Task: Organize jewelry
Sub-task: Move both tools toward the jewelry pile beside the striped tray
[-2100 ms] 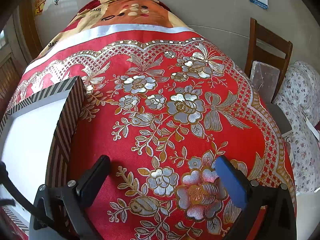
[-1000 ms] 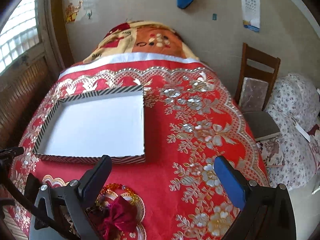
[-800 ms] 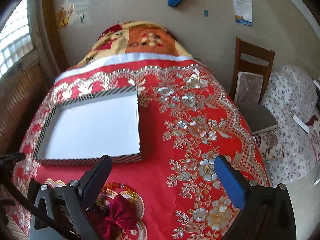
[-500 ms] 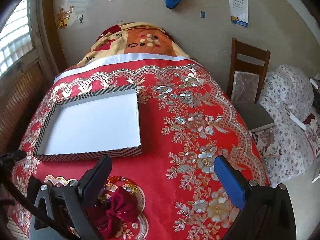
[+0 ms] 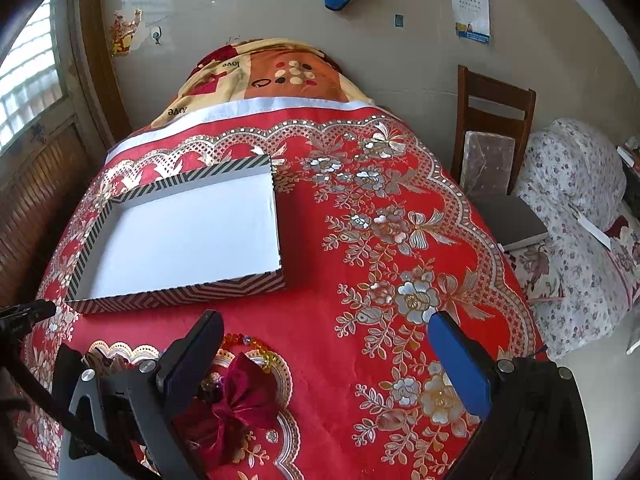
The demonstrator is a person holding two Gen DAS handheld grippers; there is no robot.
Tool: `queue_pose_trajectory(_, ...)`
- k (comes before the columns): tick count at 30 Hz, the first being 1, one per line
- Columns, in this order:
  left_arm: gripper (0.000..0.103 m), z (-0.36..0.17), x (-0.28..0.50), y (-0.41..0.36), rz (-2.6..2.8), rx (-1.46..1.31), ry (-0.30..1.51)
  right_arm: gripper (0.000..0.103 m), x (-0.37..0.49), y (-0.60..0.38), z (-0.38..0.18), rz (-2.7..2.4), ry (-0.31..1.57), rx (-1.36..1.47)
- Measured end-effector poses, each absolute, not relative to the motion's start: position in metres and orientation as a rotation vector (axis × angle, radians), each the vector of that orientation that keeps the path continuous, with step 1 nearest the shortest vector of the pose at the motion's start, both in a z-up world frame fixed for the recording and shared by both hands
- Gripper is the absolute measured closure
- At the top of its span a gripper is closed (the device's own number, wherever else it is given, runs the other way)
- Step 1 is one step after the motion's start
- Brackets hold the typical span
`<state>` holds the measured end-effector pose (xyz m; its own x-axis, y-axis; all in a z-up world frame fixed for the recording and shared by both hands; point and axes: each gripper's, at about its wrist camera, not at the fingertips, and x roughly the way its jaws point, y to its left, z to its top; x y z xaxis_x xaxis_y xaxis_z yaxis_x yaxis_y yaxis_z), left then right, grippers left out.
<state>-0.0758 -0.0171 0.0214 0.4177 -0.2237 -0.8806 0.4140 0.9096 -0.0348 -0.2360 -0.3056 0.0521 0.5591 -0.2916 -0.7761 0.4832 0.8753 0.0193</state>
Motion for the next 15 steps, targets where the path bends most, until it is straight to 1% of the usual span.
queue_pose_trajectory(15, 0.076, 0.014, -0.093, -0.007, -0.419, 0.195, 1.122, 0.002, -0.234, -0.286, 0.042, -0.406, 0.91, 0.207)
